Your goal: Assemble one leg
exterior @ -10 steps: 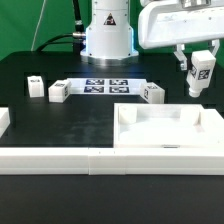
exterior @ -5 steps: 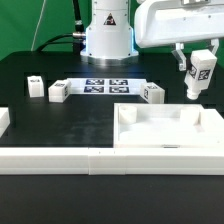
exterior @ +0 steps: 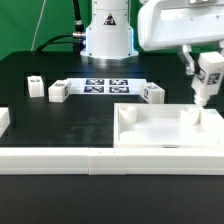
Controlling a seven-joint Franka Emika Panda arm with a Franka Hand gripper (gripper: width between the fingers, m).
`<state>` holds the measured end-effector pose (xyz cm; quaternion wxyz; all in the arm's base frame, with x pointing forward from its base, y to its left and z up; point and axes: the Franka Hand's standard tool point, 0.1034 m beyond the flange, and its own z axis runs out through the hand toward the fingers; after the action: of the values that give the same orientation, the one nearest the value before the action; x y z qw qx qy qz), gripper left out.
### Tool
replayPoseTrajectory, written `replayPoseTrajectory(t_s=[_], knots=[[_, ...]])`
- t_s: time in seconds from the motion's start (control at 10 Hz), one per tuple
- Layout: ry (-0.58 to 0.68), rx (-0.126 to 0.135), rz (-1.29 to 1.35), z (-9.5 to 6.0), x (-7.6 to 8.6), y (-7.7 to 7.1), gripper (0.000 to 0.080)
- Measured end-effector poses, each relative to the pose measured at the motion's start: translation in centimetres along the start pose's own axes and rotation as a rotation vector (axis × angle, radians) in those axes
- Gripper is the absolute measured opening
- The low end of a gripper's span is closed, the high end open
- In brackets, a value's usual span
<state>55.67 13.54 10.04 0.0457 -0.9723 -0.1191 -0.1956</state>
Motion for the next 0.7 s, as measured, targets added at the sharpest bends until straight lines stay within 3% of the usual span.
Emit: replayPoseTrajectory(t_s=[0.3,0.4,0.7], knots=[[0.005,0.003,-0.048,2.7,3.8,1.7,0.0289],[0.004,0.000,-0.054,2.9,4.4,2.5,0.0290],[0.060,-0.009,-0.057,2.9,4.3,2.5,0.0290]])
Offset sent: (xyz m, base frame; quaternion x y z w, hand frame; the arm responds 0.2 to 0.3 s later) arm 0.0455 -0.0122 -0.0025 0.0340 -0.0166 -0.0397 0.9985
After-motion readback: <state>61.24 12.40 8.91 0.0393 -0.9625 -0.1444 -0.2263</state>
